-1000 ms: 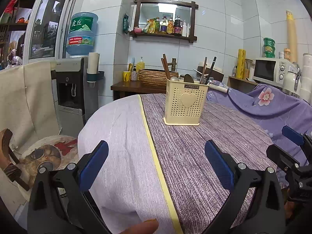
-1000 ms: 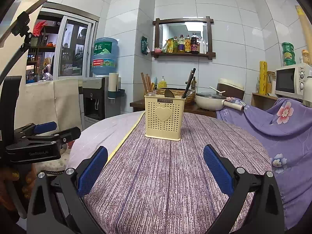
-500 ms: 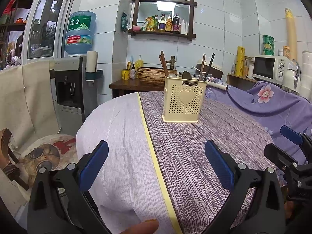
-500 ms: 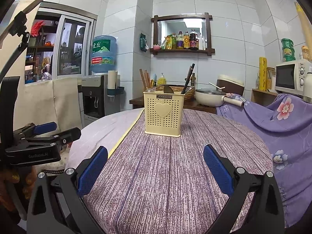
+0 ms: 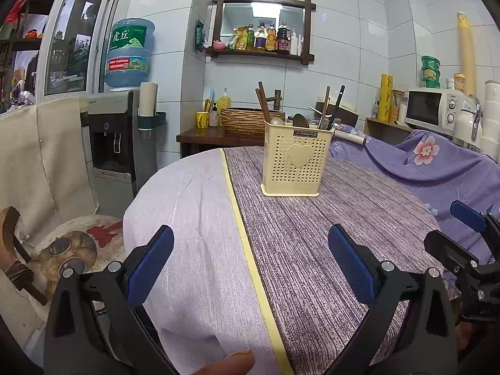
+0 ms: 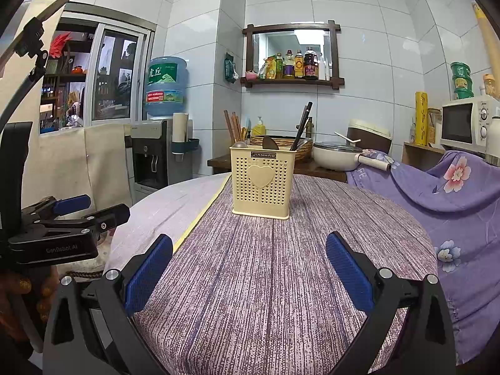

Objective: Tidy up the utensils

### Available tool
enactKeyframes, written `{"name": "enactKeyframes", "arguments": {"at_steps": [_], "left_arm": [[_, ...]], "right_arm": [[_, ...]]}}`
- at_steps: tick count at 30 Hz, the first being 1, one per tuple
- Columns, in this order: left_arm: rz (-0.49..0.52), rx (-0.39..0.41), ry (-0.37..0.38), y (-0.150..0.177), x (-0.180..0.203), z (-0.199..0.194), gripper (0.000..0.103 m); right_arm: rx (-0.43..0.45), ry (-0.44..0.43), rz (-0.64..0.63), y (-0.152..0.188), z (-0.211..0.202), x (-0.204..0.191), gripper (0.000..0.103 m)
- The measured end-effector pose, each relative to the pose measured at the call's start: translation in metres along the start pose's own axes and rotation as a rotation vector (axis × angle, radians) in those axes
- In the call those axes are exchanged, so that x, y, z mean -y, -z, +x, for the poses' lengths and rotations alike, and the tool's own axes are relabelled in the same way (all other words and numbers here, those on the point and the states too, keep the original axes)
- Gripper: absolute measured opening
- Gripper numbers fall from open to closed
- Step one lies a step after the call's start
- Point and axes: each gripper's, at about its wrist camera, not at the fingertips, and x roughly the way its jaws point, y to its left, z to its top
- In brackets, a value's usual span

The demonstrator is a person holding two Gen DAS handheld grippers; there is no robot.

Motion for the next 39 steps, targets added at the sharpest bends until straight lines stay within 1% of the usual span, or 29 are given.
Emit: {"name": "enactKeyframes", "arguments": {"at_steps": [39], "left_arm": [[0.0,-0.006,-0.01,0.0033,-0.001,0.0015,0.097]], "right_arm": [[-0.007,0.0,-0.007,0.0056,0.002,-0.0011,0.097]]}}
